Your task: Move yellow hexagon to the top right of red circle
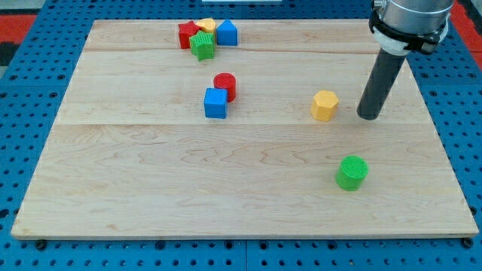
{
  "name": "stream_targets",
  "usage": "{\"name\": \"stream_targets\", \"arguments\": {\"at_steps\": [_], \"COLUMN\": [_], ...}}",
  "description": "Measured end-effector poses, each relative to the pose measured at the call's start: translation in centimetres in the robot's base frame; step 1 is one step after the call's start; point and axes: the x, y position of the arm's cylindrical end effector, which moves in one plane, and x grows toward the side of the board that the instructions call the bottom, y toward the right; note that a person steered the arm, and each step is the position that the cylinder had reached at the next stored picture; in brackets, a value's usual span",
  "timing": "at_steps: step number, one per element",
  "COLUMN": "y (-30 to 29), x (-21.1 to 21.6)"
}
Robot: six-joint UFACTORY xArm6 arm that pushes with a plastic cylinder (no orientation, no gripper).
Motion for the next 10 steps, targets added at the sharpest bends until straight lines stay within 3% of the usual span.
{"name": "stream_targets", "arguments": {"at_steps": [2,4,6,7,8,9,10], "y": [-6.1,-6.6,-10.1,-12.1,-10.6,-14.2,-16.2], "x": [-3.7,1.3,-6.7,-8.3,-5.6,-5.9,-8.6]}}
